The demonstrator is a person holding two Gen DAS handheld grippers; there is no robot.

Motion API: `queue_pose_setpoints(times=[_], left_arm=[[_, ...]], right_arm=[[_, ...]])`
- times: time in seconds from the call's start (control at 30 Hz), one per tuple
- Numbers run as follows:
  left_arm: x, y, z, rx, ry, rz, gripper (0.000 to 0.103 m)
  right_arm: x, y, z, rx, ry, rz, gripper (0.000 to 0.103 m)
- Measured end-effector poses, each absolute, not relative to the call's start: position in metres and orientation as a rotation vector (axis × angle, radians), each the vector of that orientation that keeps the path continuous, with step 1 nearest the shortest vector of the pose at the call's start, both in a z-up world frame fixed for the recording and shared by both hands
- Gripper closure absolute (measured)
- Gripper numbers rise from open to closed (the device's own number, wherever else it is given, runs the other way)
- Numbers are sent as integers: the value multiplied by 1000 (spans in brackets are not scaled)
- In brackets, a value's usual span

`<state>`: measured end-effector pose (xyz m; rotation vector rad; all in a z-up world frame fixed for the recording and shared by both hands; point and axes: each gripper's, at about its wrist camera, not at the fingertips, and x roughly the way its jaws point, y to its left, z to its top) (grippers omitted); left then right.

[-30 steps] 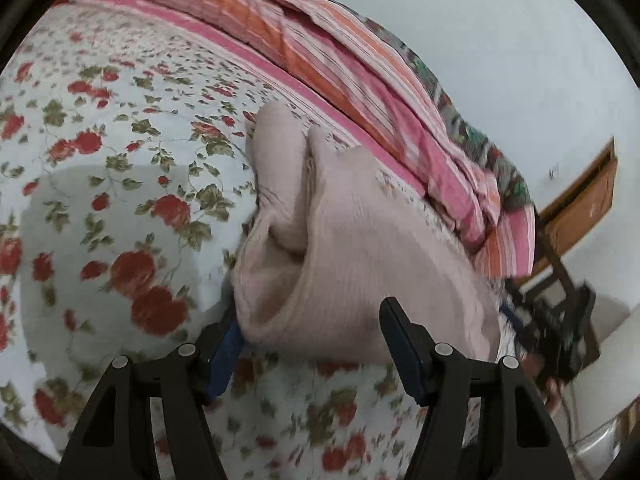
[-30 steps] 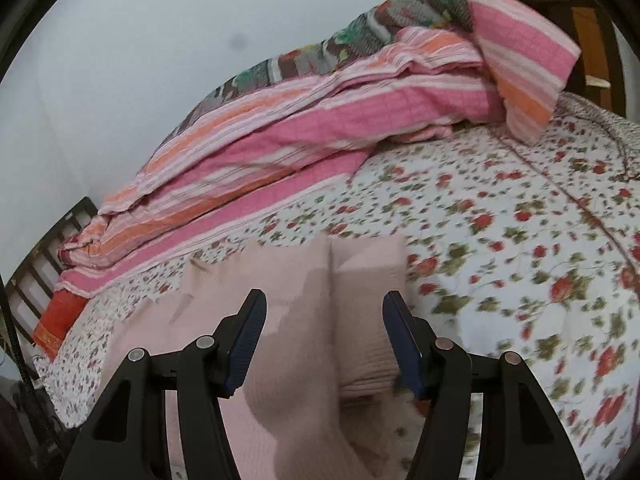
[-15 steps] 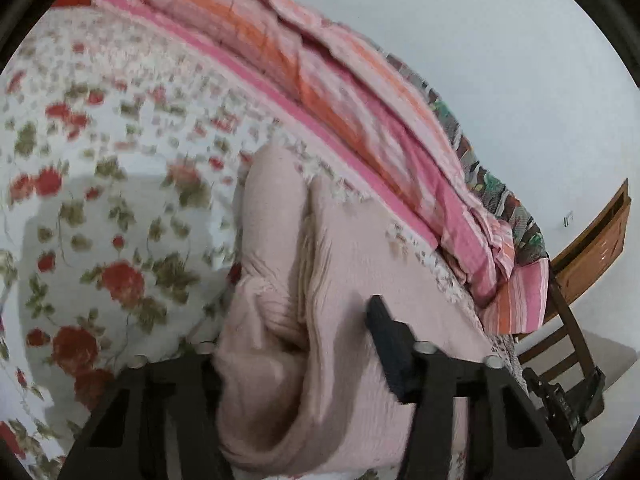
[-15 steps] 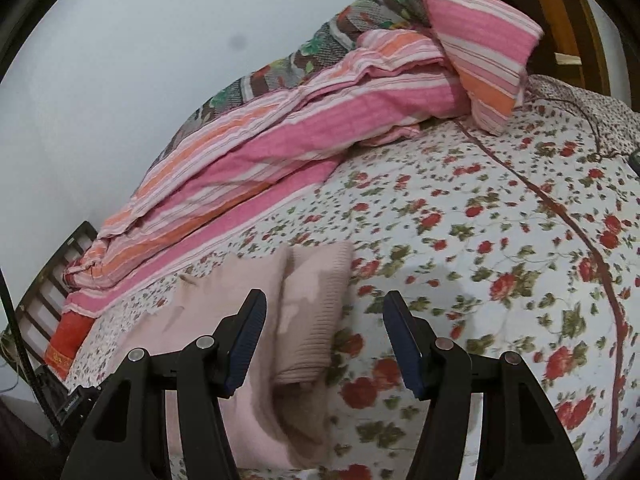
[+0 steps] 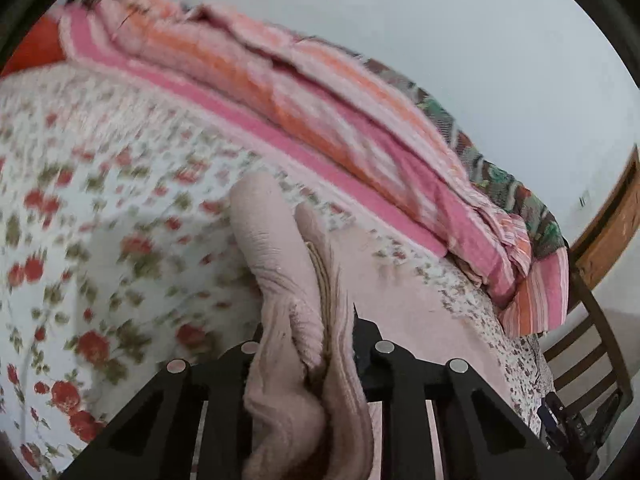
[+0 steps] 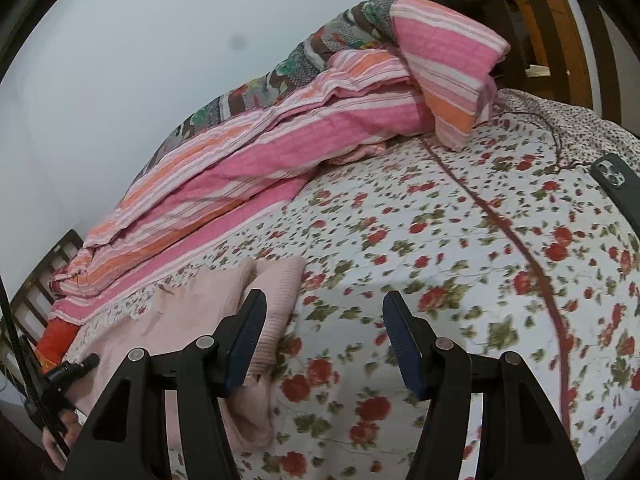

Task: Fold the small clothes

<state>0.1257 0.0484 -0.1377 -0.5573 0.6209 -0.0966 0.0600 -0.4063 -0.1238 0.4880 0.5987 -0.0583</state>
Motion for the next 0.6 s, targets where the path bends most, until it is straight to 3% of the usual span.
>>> queue_pose_setpoints(times=[0.37,0.47,0.6], left_arm=[[136,-115,-62,-219,555,-151,84],[137,-172,-67,-136,582,-177,84],[142,-252,-117,7,714,-151,84]], right_arm=[[44,-455,-130,646,576,-111,43],[40,-465,-132,668,569,-119,43],[36,-474,-133,678,553,-130,43]])
